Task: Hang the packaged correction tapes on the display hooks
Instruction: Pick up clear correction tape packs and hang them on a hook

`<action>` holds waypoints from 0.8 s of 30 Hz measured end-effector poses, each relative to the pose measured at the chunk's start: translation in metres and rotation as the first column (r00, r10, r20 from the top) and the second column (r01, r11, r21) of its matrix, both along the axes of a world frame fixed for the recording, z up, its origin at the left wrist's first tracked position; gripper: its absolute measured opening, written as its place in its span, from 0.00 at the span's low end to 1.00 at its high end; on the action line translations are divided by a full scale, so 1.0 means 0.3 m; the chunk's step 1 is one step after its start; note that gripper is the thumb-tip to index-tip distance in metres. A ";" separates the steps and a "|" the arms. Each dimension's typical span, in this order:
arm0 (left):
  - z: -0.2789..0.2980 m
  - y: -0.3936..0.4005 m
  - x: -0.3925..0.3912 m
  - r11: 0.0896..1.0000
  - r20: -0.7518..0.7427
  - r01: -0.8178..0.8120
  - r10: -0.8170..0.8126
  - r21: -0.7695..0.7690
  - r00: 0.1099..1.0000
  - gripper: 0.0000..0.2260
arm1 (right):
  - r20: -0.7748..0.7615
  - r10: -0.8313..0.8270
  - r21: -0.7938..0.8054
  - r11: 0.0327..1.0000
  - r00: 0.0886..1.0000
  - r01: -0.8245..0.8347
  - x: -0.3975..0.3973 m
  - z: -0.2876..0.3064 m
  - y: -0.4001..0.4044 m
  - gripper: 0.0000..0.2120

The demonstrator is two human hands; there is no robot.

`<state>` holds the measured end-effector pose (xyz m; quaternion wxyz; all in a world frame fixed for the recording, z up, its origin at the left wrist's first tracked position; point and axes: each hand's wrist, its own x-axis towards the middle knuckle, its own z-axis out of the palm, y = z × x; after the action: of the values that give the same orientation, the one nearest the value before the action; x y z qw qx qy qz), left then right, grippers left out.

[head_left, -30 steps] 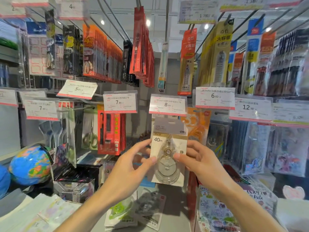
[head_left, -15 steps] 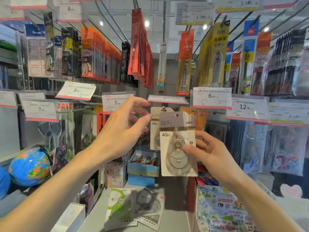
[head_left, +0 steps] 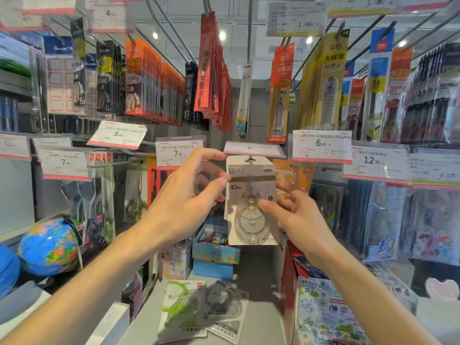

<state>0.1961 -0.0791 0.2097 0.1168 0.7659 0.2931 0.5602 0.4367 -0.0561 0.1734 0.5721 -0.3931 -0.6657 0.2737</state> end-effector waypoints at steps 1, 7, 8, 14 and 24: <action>-0.004 0.000 0.000 1.000 -0.003 -0.002 0.001 -0.007 1.000 0.13 | -0.006 -0.004 0.003 1.000 1.000 0.004 -0.003 -0.001 0.005 0.17; -0.017 -0.009 0.006 0.999 0.003 -0.017 0.018 -0.033 1.000 0.13 | 0.011 -0.048 0.030 0.998 0.999 0.048 -0.030 -0.013 0.025 0.27; -0.021 -0.010 0.008 0.999 0.005 -0.022 0.023 -0.038 1.000 0.13 | 0.006 -0.056 0.036 0.998 0.998 0.056 -0.035 -0.018 0.029 0.28; -0.095 0.023 0.032 0.995 0.017 -0.095 0.096 -0.044 0.995 0.15 | 0.069 -0.105 0.128 0.987 0.992 0.096 -0.049 -0.049 0.046 0.34; -0.217 0.210 0.141 0.975 0.039 -0.159 0.167 -0.157 0.985 0.28 | 0.176 -0.192 0.125 0.977 0.965 0.172 -0.051 -0.087 0.094 0.36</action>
<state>0.2384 -0.0162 0.1445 0.1366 0.7131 0.3942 0.5635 0.4215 -0.0279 0.1473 0.5501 -0.4452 -0.6914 0.1451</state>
